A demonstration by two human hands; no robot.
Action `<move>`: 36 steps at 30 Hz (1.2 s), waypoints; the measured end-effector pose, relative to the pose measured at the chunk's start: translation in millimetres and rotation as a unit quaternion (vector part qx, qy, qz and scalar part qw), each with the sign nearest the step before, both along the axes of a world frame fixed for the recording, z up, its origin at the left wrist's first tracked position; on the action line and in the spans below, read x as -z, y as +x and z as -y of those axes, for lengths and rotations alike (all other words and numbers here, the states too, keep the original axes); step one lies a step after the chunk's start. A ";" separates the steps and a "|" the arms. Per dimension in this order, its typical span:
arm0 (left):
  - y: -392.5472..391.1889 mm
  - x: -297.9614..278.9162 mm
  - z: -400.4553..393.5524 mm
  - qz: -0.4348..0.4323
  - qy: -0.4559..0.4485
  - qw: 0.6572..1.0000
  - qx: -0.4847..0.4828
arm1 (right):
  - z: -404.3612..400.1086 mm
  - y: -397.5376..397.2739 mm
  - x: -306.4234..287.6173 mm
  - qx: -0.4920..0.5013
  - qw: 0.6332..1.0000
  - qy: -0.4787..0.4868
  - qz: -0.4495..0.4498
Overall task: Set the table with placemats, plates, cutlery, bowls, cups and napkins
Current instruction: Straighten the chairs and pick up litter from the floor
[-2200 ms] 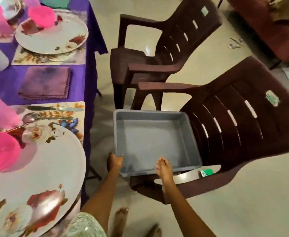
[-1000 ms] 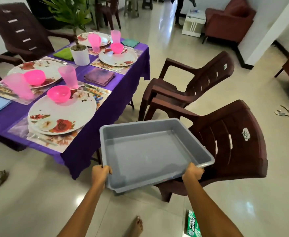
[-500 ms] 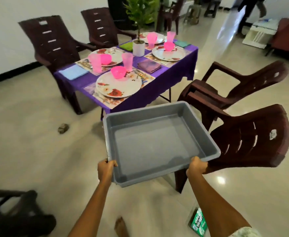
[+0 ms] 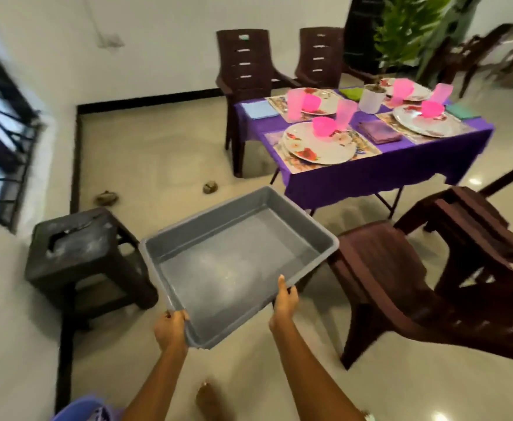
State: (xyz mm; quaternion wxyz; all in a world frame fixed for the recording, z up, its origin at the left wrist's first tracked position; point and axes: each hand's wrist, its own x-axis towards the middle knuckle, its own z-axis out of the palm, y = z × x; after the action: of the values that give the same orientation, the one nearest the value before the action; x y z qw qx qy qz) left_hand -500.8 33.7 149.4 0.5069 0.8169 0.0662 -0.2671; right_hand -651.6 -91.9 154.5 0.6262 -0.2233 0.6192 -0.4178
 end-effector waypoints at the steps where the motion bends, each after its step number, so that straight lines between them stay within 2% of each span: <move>1: 2.6 0.9 -9.7 -0.012 -0.001 0.999 -0.031 | -9.9 14.4 2.5 -0.033 0.999 -0.001 0.002; 5: 29.3 8.7 -36.8 -0.042 -0.041 0.989 -0.133 | -40.3 68.2 13.7 -0.197 0.980 0.022 -0.006; 7: 42.6 5.2 -40.7 -0.044 -0.038 0.983 -0.174 | -47.3 90.4 22.9 -0.247 0.968 0.039 -0.010; 11: 87.0 10.0 -40.7 -0.039 -0.062 0.966 -0.247 | -62.4 158.4 31.2 -0.308 0.951 0.030 -0.022; 15: 135.3 26.2 -31.3 -0.042 -0.083 0.953 -0.288 | -67.9 232.5 42.8 -0.310 0.942 -0.001 -0.127; 18: 177.9 22.8 -36.4 -0.029 -0.087 0.955 -0.283 | -64.0 286.7 47.2 -0.322 0.939 -0.015 -0.123; 22: 242.3 26.7 -51.7 0.001 -0.014 0.986 -0.163 | -50.8 345.6 52.2 -0.351 0.930 -0.018 -0.109; 24: 278.0 38.2 -60.3 0.010 -0.032 0.983 -0.179 | -38.9 374.7 58.3 -0.375 0.918 -0.028 -0.122; 29: 367.8 82.7 -77.5 -0.063 -0.109 0.947 -0.297 | 0.9 439.0 94.9 -0.475 0.859 -0.068 -0.177; 32: 404.9 97.6 -86.7 -0.100 -0.168 0.909 -0.367 | 21.5 480.6 120.1 -0.534 0.818 -0.082 -0.199; 36: 436.9 130.6 -83.3 -0.126 -0.167 0.886 -0.413 | 40.5 536.7 159.3 -0.585 0.782 -0.068 -0.204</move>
State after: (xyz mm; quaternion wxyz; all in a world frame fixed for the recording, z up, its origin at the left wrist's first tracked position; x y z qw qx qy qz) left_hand -63.9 117.0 18.8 0.6875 0.5784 0.4156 -0.1415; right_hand -114.8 -132.4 -4.9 0.5924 -0.6644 0.4536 0.0432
